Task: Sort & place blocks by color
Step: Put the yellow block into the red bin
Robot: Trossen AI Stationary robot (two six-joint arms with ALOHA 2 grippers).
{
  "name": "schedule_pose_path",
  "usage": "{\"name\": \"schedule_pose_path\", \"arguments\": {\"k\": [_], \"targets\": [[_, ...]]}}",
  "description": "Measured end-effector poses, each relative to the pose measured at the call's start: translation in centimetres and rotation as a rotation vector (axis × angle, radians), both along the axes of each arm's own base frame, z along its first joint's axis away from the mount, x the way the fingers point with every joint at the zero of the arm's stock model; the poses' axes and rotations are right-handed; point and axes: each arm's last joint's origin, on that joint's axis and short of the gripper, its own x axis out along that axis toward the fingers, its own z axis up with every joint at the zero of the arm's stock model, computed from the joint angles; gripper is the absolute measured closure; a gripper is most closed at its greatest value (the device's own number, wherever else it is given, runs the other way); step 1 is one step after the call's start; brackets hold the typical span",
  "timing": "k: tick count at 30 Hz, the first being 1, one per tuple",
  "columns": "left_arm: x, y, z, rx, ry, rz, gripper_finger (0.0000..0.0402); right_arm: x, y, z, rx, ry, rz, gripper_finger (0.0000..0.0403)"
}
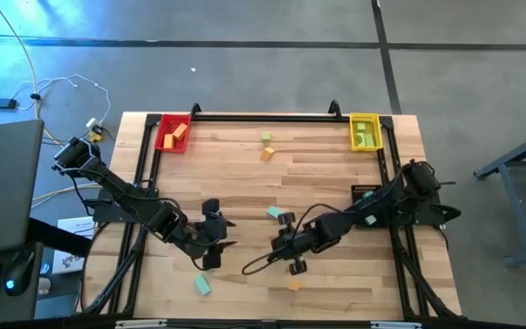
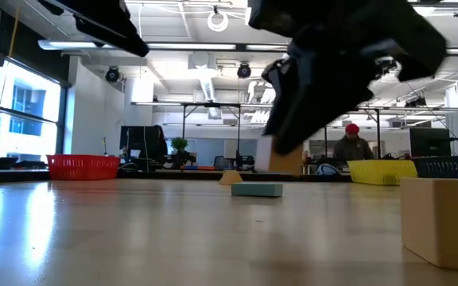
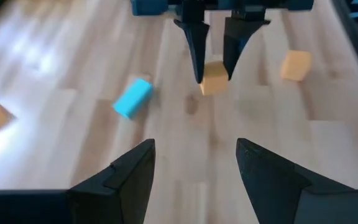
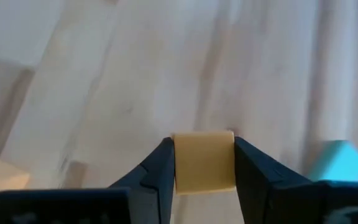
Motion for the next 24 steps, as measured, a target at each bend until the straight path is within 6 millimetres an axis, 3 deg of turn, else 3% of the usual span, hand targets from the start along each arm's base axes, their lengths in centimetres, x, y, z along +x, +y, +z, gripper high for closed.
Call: {"name": "schedule_pose_path", "arguments": {"k": [5,12,24], "targets": [[0.1,0.4,0.1,0.102,-0.006,0.009,0.019,-0.1,-1.5,3.0,0.01,-0.101,-0.07,0.0297],[0.6,1.5,0.2,0.101,-0.02,0.052,0.019,-0.6,-2.6,7.1,0.021,-0.275,-0.13,0.0297],[2.1,2.0,1.5,0.067,-0.173,0.058,0.019,-1.0,-3.3,11.0,-0.009,-0.479,-0.123,0.0296]]}}
